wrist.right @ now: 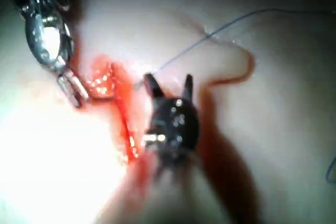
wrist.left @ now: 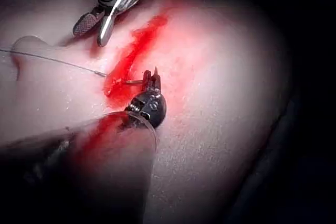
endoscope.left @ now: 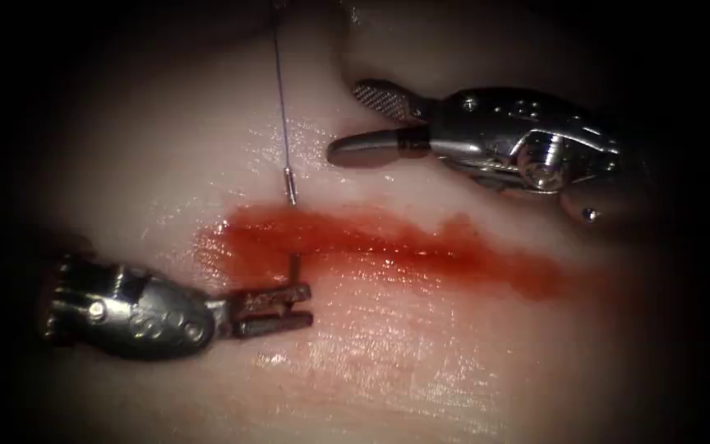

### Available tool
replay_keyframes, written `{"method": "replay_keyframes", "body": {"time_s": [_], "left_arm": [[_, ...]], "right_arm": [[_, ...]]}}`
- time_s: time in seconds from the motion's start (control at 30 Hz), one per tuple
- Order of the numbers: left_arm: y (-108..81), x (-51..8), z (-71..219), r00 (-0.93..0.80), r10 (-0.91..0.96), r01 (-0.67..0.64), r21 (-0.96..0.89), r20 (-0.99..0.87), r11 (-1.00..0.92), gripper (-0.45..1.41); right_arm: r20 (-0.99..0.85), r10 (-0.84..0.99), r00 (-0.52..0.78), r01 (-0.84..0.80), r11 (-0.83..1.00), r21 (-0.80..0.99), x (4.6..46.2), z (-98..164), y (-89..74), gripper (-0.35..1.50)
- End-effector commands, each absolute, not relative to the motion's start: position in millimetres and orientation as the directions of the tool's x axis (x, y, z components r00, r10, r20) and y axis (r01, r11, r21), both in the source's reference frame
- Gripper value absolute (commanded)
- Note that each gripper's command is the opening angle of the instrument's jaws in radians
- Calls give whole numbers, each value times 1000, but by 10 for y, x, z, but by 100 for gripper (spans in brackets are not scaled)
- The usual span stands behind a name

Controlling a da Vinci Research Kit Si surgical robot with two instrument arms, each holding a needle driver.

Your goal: Wound Closure

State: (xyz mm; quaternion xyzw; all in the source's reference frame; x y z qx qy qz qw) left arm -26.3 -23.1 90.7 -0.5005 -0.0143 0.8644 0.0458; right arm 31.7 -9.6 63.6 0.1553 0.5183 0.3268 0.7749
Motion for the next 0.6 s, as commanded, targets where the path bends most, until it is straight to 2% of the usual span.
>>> {"method": "replay_keyframes", "body": {"time_s": [0.03,0.37,0.6], "left_arm": [[-240,-269,908,-488,111,-61,-93,-866,-994,-45],[-281,-270,868,-409,418,37,-472,-811,-881,-45],[-287,-263,848,-406,433,79,-503,-805,-861,-45]], "right_arm": [[-701,668,249,-342,738,581,323,641,-102,63],[-702,667,251,-330,741,585,323,641,-105,58],[-699,670,251,-313,739,596,320,637,-111,56]]}}
